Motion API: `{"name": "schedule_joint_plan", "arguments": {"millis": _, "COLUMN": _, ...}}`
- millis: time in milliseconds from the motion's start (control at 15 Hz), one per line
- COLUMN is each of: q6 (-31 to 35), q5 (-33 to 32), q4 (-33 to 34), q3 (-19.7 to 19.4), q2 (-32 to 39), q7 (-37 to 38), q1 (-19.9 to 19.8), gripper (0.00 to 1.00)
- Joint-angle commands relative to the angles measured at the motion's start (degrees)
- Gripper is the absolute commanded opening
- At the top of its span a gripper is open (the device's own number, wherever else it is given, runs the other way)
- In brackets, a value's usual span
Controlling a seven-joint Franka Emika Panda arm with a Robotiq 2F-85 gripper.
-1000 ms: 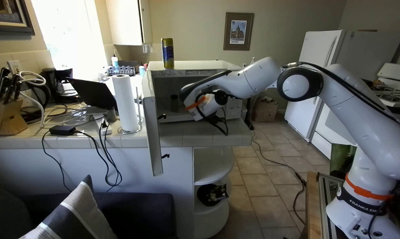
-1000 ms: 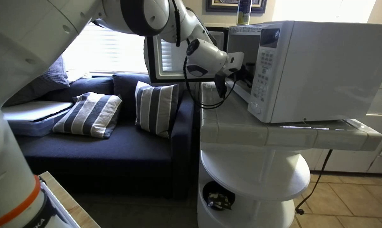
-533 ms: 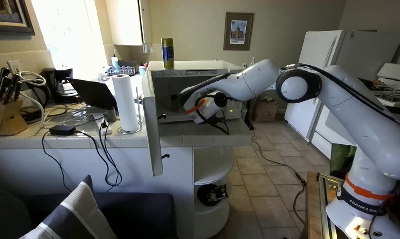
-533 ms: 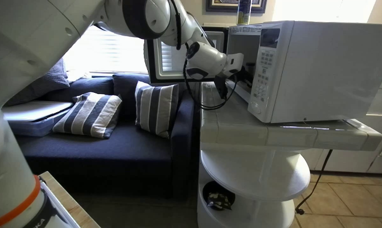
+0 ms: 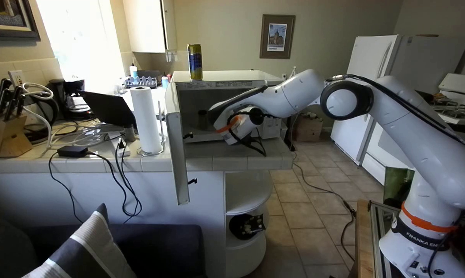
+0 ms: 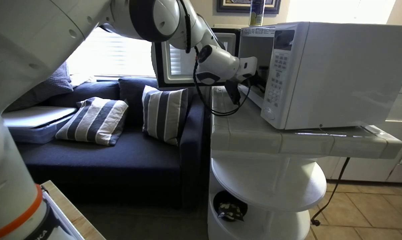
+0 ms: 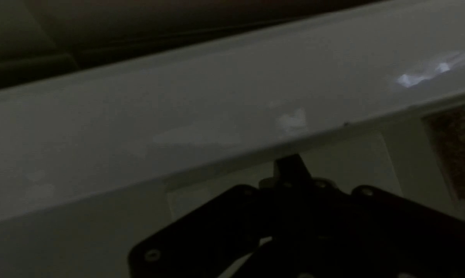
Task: Rotate the microwave plate
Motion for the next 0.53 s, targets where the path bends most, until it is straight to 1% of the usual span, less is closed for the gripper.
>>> {"name": "schedule_joint_plan", "arguments": {"millis": 0, "q6": -2.2, "q5": -0.6, "q4": -1.7, "q3": 0.5, "q2": -0.5, "q7": 0.1, "q1": -0.6, "gripper": 0.0}}
{"name": "schedule_joint_plan", "arguments": {"millis": 133, "q6": -2.7, "q5": 0.0, "q4": -2.1, "q3": 0.7, "q2": -0.9, "q7": -0.5, "q1": -0.6, "gripper": 0.0}}
{"name": "schedule_joint_plan", "arguments": {"millis": 467, "q6": -5.2, "q5": 3.9, "q4": -5.1, "q3": 2.4, "q2": -3.4, "q7": -3.8, "q1": -0.9, "gripper": 0.0}}
